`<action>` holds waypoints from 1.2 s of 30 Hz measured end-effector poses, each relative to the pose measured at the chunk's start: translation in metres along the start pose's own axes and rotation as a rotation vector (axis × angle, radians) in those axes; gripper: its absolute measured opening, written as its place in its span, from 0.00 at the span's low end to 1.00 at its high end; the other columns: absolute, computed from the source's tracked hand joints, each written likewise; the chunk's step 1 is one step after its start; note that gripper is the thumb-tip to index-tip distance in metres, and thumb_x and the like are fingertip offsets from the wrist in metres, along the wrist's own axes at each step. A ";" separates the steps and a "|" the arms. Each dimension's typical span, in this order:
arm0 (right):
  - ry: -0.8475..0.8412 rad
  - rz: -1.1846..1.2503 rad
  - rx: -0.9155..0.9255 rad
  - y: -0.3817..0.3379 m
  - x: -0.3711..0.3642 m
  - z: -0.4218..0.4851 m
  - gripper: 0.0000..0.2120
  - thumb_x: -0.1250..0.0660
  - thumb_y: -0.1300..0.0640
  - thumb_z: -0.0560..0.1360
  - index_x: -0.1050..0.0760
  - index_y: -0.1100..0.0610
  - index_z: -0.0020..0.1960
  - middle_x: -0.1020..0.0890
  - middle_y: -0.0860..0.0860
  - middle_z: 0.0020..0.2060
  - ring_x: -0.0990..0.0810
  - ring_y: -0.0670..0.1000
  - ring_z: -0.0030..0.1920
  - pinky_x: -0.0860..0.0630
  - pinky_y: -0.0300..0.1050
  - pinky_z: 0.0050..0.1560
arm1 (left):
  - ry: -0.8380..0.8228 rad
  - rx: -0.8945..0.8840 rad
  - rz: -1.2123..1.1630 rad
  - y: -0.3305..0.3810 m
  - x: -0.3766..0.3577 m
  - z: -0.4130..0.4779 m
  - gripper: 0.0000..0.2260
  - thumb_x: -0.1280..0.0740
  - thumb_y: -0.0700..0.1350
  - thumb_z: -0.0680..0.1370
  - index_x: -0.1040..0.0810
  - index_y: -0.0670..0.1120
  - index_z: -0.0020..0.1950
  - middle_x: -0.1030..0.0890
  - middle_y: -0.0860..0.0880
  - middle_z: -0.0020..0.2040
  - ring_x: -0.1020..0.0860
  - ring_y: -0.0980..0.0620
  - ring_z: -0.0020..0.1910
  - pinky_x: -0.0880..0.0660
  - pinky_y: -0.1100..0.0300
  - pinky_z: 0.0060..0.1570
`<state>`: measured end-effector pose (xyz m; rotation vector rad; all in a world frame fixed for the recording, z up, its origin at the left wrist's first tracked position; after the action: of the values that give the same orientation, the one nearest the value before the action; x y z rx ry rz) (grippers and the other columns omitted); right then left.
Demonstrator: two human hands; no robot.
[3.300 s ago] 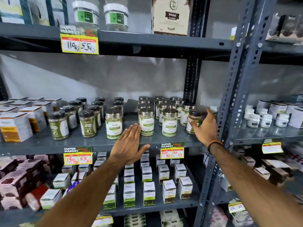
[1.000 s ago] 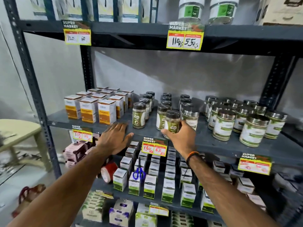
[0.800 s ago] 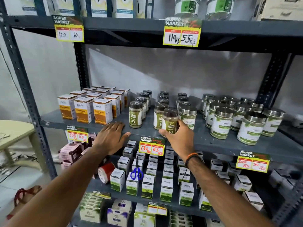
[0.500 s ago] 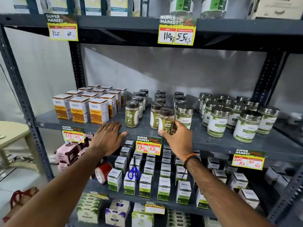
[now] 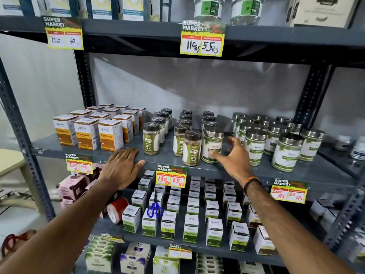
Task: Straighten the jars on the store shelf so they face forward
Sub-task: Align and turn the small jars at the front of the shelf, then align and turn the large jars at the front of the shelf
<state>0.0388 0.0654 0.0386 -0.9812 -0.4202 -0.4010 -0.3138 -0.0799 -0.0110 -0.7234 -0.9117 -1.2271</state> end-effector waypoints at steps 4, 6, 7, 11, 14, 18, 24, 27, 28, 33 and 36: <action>-0.164 -0.012 0.013 0.006 -0.015 0.011 0.45 0.17 0.43 0.64 0.32 0.55 0.74 0.18 0.48 0.64 0.23 0.33 0.48 0.29 0.26 0.47 | 0.008 0.003 0.008 0.000 -0.001 0.000 0.36 0.56 0.66 0.83 0.33 0.42 0.78 0.27 0.41 0.76 0.31 0.42 0.75 0.39 0.45 0.77; -0.154 -0.014 0.018 0.007 -0.020 0.014 0.42 0.17 0.44 0.64 0.30 0.55 0.72 0.17 0.48 0.61 0.27 0.28 0.43 0.33 0.23 0.40 | 0.013 0.007 0.010 -0.001 -0.002 0.000 0.36 0.56 0.66 0.83 0.32 0.43 0.78 0.26 0.42 0.75 0.30 0.43 0.75 0.38 0.45 0.76; -0.147 -0.004 0.010 0.008 -0.021 0.015 0.40 0.17 0.45 0.64 0.29 0.55 0.71 0.17 0.48 0.61 0.27 0.28 0.43 0.33 0.24 0.40 | 0.012 0.009 0.010 -0.001 -0.002 0.000 0.36 0.57 0.67 0.82 0.32 0.43 0.78 0.26 0.42 0.75 0.30 0.43 0.74 0.38 0.45 0.76; -0.105 -0.002 0.004 0.008 -0.020 0.011 0.38 0.17 0.45 0.65 0.28 0.55 0.69 0.16 0.48 0.59 0.22 0.36 0.45 0.30 0.27 0.44 | -0.018 0.018 -0.009 -0.002 -0.001 0.000 0.40 0.60 0.70 0.81 0.33 0.44 0.79 0.27 0.42 0.76 0.31 0.43 0.75 0.38 0.45 0.76; -0.043 0.030 0.019 0.004 -0.007 0.004 0.38 0.17 0.46 0.65 0.26 0.57 0.69 0.15 0.49 0.58 0.21 0.37 0.45 0.29 0.24 0.42 | -0.048 0.029 -0.058 0.000 0.008 -0.001 0.43 0.62 0.72 0.79 0.35 0.44 0.79 0.29 0.42 0.77 0.32 0.42 0.76 0.38 0.43 0.75; 0.037 0.098 0.032 -0.009 0.031 -0.011 0.33 0.17 0.45 0.64 0.24 0.53 0.65 0.16 0.43 0.53 0.22 0.31 0.44 0.28 0.22 0.38 | 0.049 0.034 -0.104 0.014 0.036 -0.008 0.39 0.58 0.71 0.81 0.35 0.44 0.78 0.29 0.40 0.76 0.30 0.40 0.74 0.33 0.40 0.72; 0.161 0.104 0.098 -0.020 0.112 -0.031 0.32 0.17 0.45 0.63 0.22 0.54 0.63 0.19 0.40 0.46 0.25 0.22 0.41 0.31 0.20 0.37 | 0.310 -0.086 -0.115 0.095 0.104 -0.003 0.30 0.50 0.65 0.84 0.35 0.45 0.76 0.29 0.40 0.75 0.31 0.40 0.73 0.30 0.37 0.69; 0.220 0.079 0.098 -0.012 0.153 -0.036 0.31 0.17 0.44 0.63 0.23 0.51 0.62 0.18 0.39 0.46 0.23 0.26 0.40 0.30 0.21 0.36 | 0.391 -0.233 -0.118 0.155 0.128 0.004 0.29 0.50 0.65 0.84 0.32 0.45 0.73 0.27 0.42 0.72 0.31 0.42 0.72 0.32 0.40 0.70; 0.241 0.075 0.090 -0.007 0.164 -0.037 0.31 0.17 0.44 0.63 0.23 0.50 0.62 0.19 0.38 0.46 0.23 0.27 0.40 0.30 0.22 0.37 | 0.403 -0.282 -0.113 0.173 0.131 0.007 0.28 0.48 0.64 0.84 0.32 0.45 0.73 0.27 0.42 0.71 0.31 0.42 0.72 0.32 0.40 0.71; 0.311 0.077 0.026 0.034 0.218 -0.036 0.32 0.17 0.45 0.63 0.22 0.50 0.63 0.17 0.40 0.48 0.19 0.34 0.47 0.25 0.31 0.45 | 0.286 -0.422 -0.118 0.262 0.116 0.021 0.30 0.52 0.66 0.83 0.31 0.45 0.73 0.25 0.44 0.70 0.28 0.44 0.69 0.25 0.42 0.64; 0.324 0.039 -0.027 0.067 0.238 -0.031 0.33 0.17 0.48 0.63 0.22 0.53 0.65 0.15 0.45 0.53 0.17 0.41 0.49 0.25 0.34 0.46 | 0.086 -0.419 -0.155 0.296 0.081 0.033 0.34 0.55 0.69 0.82 0.35 0.47 0.76 0.29 0.45 0.74 0.27 0.44 0.70 0.23 0.41 0.61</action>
<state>0.2793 0.0401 0.0972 -0.9295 -0.1024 -0.5216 -0.0233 -0.0280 0.0805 -0.9342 -0.6526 -1.5999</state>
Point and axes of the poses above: each hand's wrist, its own z-axis towards the middle knuckle, its own x-axis out of the back of the hand, y = z × x, the point moved 3 cm from there along z, towards the middle knuckle
